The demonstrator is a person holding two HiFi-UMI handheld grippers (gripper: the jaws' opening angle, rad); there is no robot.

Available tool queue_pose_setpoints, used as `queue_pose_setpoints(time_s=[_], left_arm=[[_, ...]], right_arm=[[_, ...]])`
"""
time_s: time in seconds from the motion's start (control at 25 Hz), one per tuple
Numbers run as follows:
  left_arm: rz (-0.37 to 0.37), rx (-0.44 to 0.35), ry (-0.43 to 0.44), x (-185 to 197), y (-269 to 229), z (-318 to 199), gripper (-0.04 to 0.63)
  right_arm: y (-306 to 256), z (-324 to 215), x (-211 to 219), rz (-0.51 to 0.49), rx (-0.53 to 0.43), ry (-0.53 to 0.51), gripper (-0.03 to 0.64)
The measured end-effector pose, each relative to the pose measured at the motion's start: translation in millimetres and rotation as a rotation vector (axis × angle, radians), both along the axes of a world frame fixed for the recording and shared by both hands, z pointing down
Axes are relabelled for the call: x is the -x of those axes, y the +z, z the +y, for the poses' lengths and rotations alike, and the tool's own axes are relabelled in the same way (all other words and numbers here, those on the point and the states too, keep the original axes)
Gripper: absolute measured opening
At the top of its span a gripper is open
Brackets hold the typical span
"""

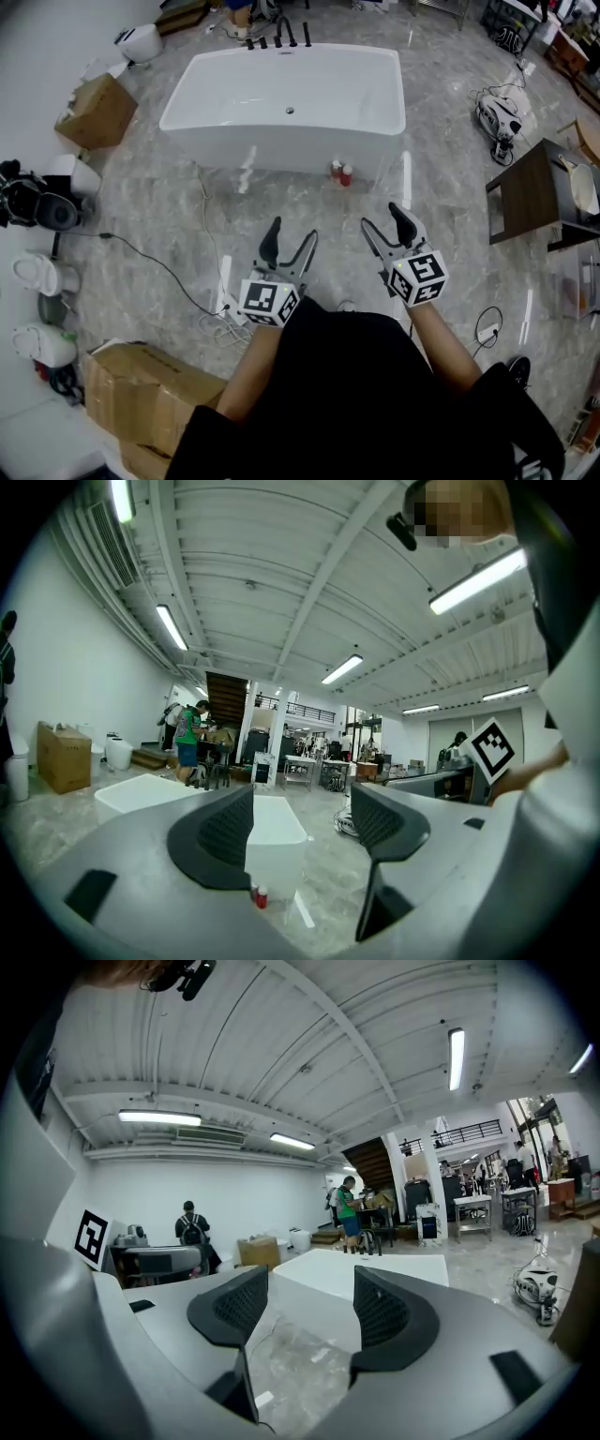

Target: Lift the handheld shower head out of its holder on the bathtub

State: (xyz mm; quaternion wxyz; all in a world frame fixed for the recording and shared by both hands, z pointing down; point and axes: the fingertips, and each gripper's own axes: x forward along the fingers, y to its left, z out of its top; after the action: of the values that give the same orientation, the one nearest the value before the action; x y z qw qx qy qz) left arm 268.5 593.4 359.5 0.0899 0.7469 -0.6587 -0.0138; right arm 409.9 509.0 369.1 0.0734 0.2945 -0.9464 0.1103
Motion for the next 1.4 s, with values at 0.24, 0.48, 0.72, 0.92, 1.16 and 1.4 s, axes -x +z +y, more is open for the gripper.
queue_pose_setpoints(time_s=[0.24, 0.48, 0.72, 0.92, 1.16, 1.4], left_arm=[[0.01, 0.012, -0.032, 2, 4, 7, 0.301], [0.021, 0.033, -0.062, 17, 12, 9, 0.301], [0.028, 0.042, -0.055, 30, 21, -10, 0.301], [0.03, 0.049, -0.041, 60, 29, -41, 0.301], [0.055, 0.057, -0.015, 113, 36, -102, 0.301], [0.093, 0.076, -0.016, 178, 52, -176, 0.301]], right_arm=[[8, 5, -4, 0.0, 0.02, -0.005, 0.252], [27, 9, 3, 0.006, 0.07, -0.016, 0.252], [38, -6, 17, 0.038, 0.079, -0.023, 0.251], [42, -36, 46, 0.049, 0.081, -0.015, 0.25], [43, -93, 103, 0.054, 0.088, -0.003, 0.252], [57, -163, 165, 0.105, 0.118, -0.01, 0.25]])
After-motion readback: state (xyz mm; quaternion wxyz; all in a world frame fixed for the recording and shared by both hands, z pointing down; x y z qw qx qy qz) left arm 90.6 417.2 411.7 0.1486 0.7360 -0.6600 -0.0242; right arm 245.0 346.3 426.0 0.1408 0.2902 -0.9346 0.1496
